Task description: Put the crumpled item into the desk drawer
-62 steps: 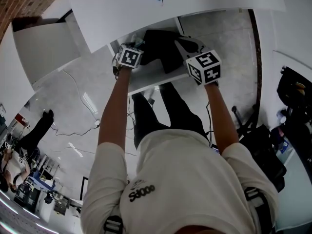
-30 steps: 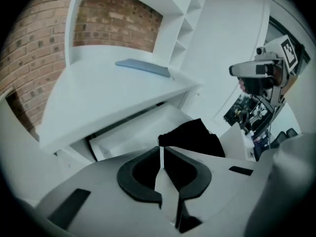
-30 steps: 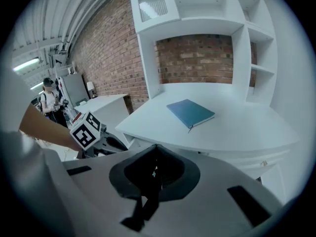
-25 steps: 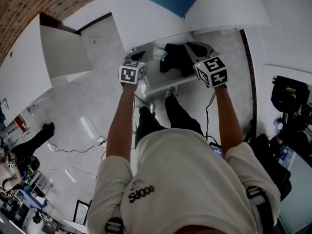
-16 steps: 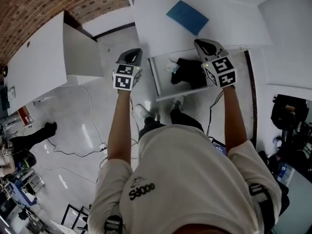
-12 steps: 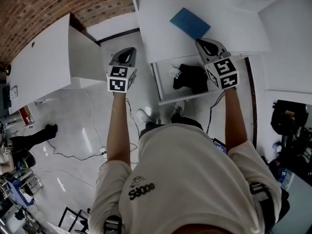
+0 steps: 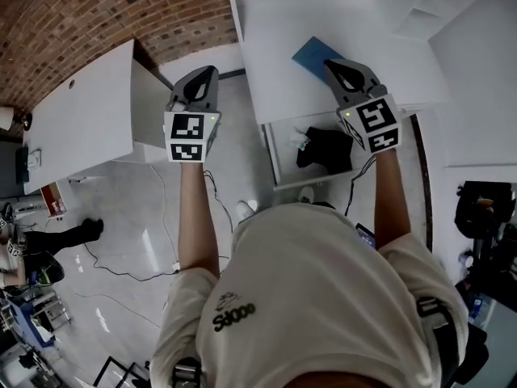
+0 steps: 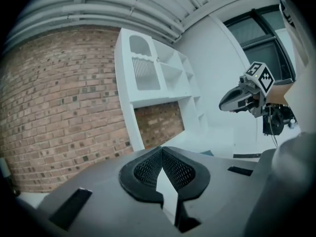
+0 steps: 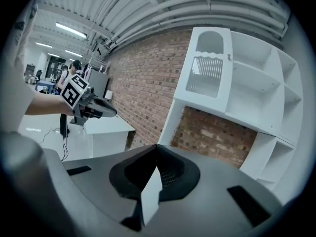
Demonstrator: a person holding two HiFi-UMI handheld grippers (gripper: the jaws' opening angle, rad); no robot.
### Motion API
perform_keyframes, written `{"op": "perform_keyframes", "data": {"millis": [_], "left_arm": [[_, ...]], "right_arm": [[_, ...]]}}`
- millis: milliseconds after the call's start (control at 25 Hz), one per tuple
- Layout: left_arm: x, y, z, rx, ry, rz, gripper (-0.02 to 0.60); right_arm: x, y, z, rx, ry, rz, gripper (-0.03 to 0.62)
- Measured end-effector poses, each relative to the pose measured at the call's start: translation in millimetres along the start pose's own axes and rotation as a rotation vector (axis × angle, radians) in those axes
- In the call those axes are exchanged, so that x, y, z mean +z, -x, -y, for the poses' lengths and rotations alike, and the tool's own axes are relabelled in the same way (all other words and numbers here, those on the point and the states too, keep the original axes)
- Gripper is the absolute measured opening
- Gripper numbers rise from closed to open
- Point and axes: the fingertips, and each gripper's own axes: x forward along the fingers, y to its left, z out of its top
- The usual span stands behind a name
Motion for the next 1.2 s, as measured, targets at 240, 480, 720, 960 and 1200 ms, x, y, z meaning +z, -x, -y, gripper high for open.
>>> {"op": "perform_keyframes", "data": {"millis": [240, 480, 720, 960, 1200], "left_arm": [[43.5, 17.6, -6.4, 0.026, -0.056, 0.083, 0.018], [76.8, 37.0, -4.5, 0.038, -0.083, 0.143, 0.018], [98.7, 51.7, -0.7, 0.046, -0.095, 0.198, 0.02], [101.5, 58.9, -2.9, 0.094, -0.104, 0.222, 0.018], [93.9, 62.9, 4.0, 0.089, -0.084, 0.214, 0.018]], "right_arm": [[38.5, 8.6, 2.8, -0.021, 0.02, 0.091, 0.003], [53.9, 15.3, -0.9, -0.027, 0.036, 0.123, 0.003], [64.4, 21.3, -4.7, -0.011, 0.045, 0.142, 0.003], [63.2, 20.7, -6.5, -0.003, 0.052, 0.137, 0.003], [59.4, 20.1, -12.6, 0.023, 0.039, 0.132, 0.003]]}}
